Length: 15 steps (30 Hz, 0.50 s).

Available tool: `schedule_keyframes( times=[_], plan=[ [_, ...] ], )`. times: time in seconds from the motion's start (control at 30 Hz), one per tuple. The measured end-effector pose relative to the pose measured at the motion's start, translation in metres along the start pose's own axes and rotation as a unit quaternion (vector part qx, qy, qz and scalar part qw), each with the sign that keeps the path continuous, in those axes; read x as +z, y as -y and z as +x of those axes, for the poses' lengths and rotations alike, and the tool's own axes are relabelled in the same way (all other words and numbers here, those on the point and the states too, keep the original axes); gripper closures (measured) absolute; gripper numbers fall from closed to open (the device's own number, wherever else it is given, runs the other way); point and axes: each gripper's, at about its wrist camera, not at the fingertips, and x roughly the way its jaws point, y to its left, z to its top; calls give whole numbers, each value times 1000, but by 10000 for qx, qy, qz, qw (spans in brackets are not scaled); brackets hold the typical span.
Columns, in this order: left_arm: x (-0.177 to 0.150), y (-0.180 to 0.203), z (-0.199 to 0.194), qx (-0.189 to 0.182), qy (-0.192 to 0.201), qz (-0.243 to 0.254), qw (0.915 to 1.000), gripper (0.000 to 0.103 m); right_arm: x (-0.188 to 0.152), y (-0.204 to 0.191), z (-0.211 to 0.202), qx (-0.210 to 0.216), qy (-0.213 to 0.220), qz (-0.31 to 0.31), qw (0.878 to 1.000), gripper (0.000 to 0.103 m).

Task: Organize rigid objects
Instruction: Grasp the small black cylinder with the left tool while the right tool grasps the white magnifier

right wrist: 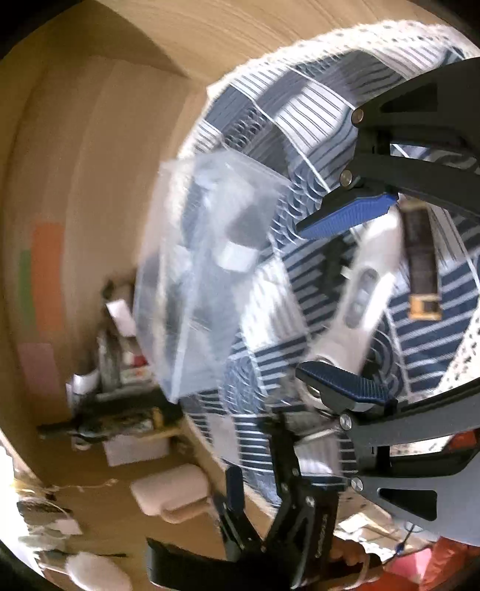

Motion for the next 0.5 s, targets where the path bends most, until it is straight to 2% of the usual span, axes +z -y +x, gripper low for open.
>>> schedule_keyframes(
  times=[0.23, 0.33, 0.4, 0.5],
  plan=[
    [-5, 2, 22, -171, -321, 39, 9993, 34, -10, -19, 18, 232, -296, -192, 9991, 36],
    [-4, -4, 25, -227, -329, -85, 9992, 47, -8, -25, 26, 215, -372, -333, 9985, 33],
    [-2, -10, 25, -280, -323, -173, 9989, 60, -6, -28, 30, 174, -421, -428, 9980, 33],
    [-1, -17, 25, -359, -297, -267, 9986, 69, -1, -32, 41, 176, -571, -575, 9966, 33]
  ],
)
